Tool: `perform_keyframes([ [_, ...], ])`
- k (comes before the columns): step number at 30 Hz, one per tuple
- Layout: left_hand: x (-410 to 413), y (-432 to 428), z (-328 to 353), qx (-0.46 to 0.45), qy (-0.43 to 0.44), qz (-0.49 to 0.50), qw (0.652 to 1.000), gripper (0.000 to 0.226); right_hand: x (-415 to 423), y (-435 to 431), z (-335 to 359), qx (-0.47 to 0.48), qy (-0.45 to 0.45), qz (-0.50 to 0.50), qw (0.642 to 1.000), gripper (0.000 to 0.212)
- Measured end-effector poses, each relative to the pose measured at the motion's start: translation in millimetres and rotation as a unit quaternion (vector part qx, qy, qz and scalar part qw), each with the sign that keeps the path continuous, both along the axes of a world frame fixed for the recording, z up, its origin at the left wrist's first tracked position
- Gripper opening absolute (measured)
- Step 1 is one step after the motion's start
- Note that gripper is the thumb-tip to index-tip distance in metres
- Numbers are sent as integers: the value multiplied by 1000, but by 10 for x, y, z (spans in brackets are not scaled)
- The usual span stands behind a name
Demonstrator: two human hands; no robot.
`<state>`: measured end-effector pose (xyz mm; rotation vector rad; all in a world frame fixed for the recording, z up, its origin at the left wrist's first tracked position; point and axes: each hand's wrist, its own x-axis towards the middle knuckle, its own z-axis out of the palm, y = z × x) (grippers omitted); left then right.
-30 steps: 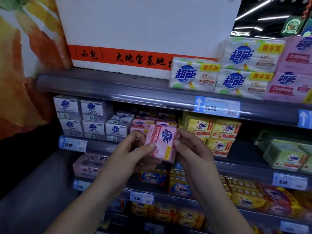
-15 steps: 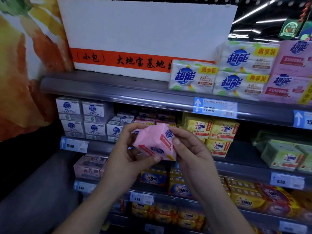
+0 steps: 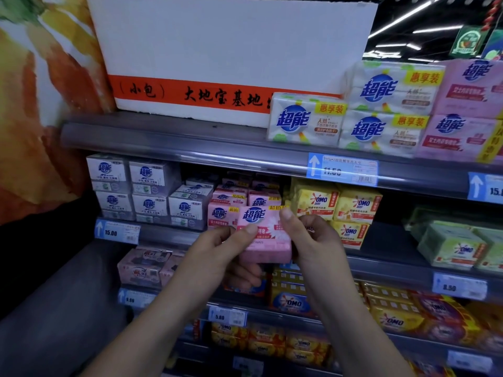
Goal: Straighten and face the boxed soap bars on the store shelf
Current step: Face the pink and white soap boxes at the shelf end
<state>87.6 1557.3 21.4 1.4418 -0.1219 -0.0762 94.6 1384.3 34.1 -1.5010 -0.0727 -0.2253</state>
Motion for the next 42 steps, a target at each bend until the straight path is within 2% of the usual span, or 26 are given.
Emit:
perform_keyframes([
  [2, 19, -13, -15, 15, -1, 16, 1000, 68, 9, -4, -5, -5, 4, 11, 1000, 72],
  [5, 59, 7, -64, 32, -16, 56, 998, 65, 23, -24, -51, 30, 7, 28, 999, 45],
  [8, 92, 29, -147, 110, -67, 107, 986, 48, 54, -29, -156, 3, -12, -2, 1000, 15],
  [10, 122, 14, -202, 170, -98, 139, 971, 35, 64, -32, -205, -26, -27, -23, 999, 6],
  [14, 250, -49, -241, 177, -144, 195, 954, 28, 76, -36, -260, -79, -35, -52, 995, 19],
  [17, 365, -92, -237, 222, -176, 225, 932, 24, 94, -41, -255, -82, -33, -39, 995, 30],
  [24, 565, -169, -317, 289, -216, 235, 903, 22, 176, -43, -280, -113, 15, -8, 993, 31],
  [29, 666, -203, -298, 302, -220, 248, 894, 20, 177, -83, -329, -150, 29, -2, 988, 47],
  [33, 706, -241, -288, 320, -224, 256, 885, 21, 145, -108, -359, -173, 33, -28, 984, 43],
  [39, 708, -280, -314, 346, -241, 283, 862, 18, 173, -108, -353, -168, 59, 9, 984, 44],
  [42, 708, -282, -336, 354, -239, 301, 853, 32, 189, -102, -338, -161, 63, 11, 985, 42],
])
